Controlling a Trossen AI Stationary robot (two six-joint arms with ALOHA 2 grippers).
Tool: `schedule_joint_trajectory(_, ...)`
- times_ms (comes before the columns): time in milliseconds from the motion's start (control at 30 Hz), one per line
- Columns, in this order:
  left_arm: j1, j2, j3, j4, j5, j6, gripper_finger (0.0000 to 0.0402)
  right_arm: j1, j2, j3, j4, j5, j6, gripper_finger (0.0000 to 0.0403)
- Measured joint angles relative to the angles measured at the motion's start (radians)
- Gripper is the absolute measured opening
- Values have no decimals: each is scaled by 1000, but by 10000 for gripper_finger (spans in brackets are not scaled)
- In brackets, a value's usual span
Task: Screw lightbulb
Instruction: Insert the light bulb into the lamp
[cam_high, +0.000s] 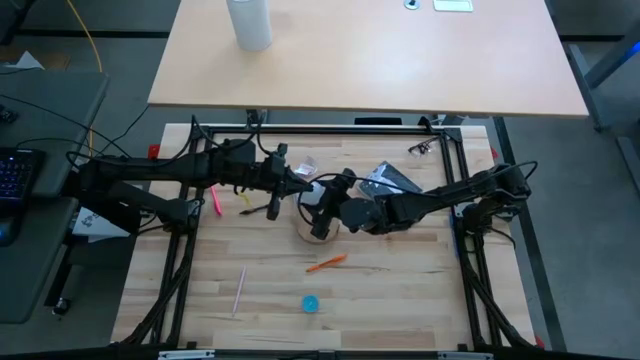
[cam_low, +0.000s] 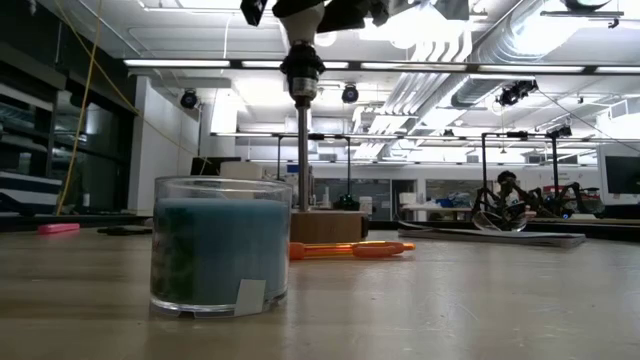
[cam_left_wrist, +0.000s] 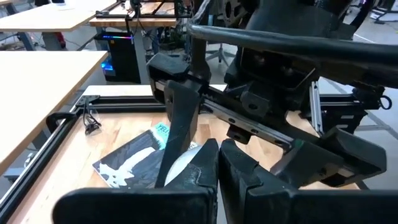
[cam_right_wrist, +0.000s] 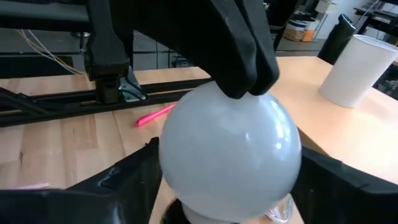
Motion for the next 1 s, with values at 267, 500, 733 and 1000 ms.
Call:
schedule_joint_trajectory(267, 2, 1, 0, -1, -9, -5, 0, 2, 0, 0, -5, 57, -4, 331)
schedule_joint_trajectory(500, 2, 2, -1, 16, -14, -5, 0, 5, -34, 0, -14, 51, -24, 332)
schedule_joint_trajectory(733, 2, 3, -1, 40, -14, 2, 0, 6, -89, 0, -50, 44, -70, 332)
schedule_joint_trajectory(1000, 2, 14, -1, 48, -14, 1, 0, 8, -175, 0, -63, 54, -139, 332)
